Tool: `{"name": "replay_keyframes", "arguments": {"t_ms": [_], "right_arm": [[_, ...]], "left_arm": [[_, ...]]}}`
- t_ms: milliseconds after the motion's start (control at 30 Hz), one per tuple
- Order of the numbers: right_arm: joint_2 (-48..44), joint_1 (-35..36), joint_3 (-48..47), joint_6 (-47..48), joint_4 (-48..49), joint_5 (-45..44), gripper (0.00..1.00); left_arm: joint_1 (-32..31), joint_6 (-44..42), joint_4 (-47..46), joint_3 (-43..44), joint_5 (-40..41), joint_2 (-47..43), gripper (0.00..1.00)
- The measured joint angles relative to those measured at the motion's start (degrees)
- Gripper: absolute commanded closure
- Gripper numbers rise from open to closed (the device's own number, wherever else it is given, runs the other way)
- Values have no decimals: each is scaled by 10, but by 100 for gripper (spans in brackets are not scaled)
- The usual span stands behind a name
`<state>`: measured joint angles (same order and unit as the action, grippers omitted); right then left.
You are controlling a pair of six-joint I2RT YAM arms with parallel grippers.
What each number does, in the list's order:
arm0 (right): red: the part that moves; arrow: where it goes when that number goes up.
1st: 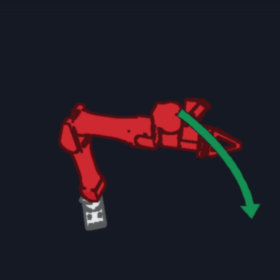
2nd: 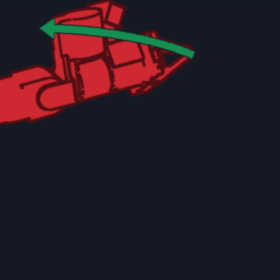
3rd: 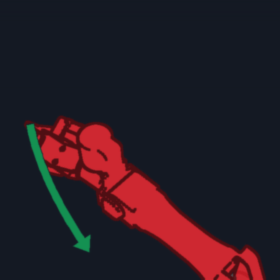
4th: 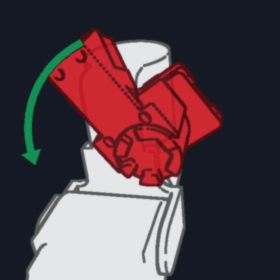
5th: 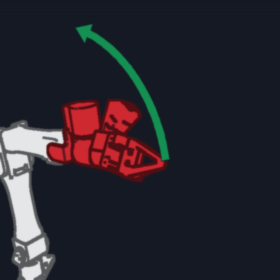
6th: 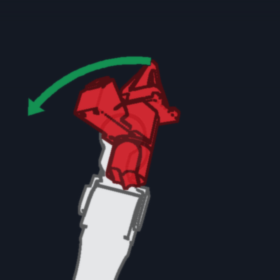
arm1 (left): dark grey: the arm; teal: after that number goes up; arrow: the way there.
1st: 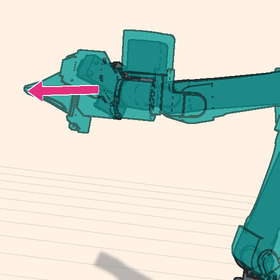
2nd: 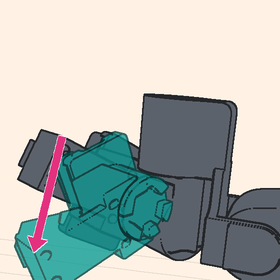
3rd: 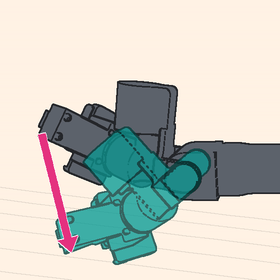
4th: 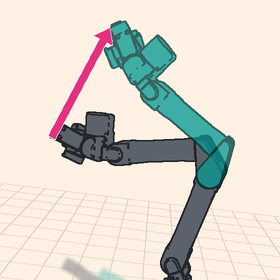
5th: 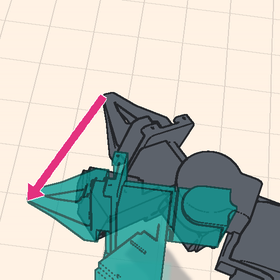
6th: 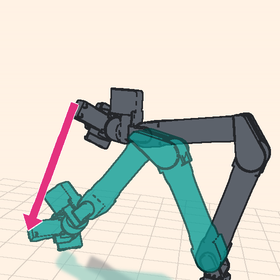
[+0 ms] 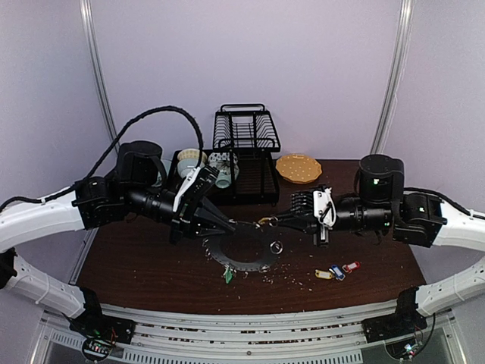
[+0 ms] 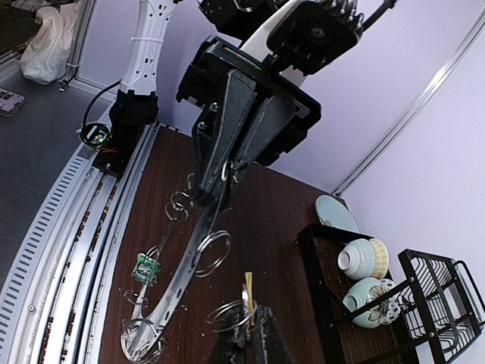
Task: Put the keys on the keyring
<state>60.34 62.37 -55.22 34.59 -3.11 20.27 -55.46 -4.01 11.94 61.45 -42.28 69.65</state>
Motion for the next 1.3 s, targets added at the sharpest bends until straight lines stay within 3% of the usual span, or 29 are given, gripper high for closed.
{"name": "replay_keyframes", "arguments": {"t_ms": [367, 633, 1167, 1233, 1300], "right_arm": [[-20, 0, 0, -46, -1, -68, 100], [-21, 0, 0, -68, -2, -109, 100], [-11, 0, -5, -83, -36, -108, 100], [-11, 0, -7, -83, -37, -105, 100], [-10, 0, -7, -83, -38, -103, 100]], "left_arm": [[2, 10, -7, -32, 29, -5, 100], [51, 106, -29, -106, 34, 12, 100], [137, 189, -53, -147, -111, 287, 100], [146, 189, -53, -143, -121, 300, 93], [153, 185, -50, -141, -124, 310, 80]]}}
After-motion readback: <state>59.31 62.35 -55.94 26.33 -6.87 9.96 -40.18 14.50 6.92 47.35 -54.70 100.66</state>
